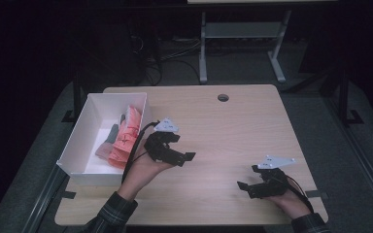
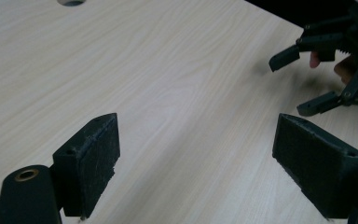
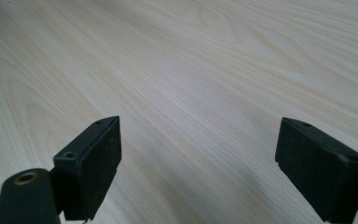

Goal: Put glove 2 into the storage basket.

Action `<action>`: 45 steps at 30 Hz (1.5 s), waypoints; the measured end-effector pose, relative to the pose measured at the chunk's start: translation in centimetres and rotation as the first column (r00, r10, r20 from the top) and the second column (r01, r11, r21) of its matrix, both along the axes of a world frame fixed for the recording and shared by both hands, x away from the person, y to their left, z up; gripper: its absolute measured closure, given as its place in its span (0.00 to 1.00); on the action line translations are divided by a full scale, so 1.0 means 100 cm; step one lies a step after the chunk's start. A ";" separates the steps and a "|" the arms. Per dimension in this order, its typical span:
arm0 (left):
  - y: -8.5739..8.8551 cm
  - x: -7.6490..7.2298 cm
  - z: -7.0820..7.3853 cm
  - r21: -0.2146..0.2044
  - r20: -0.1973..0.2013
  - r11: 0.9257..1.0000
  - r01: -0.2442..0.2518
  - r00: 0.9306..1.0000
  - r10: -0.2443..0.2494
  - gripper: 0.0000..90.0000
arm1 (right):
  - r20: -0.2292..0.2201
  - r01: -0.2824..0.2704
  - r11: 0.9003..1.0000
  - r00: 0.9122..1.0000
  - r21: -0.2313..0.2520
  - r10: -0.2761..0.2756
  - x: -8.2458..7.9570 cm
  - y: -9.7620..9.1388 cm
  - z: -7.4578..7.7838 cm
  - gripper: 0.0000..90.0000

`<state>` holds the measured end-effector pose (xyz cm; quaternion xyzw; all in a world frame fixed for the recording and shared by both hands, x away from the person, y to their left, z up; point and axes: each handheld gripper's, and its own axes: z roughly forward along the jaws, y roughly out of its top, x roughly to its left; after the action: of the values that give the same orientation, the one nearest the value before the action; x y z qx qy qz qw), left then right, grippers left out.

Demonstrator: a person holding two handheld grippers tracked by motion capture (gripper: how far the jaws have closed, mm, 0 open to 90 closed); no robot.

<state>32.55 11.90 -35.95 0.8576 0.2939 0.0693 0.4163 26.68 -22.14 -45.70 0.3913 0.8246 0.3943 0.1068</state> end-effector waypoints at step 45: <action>-0.028 -0.020 -0.090 0.179 -0.023 0.973 0.144 0.990 -0.142 0.16 | 0.011 -0.017 1.000 1.000 -0.007 0.017 -0.001 0.003 -0.001 0.16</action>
<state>30.56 9.13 -44.91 0.9109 0.2263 0.0610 0.3395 26.59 -21.84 -45.76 0.3818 0.8285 0.3947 0.1095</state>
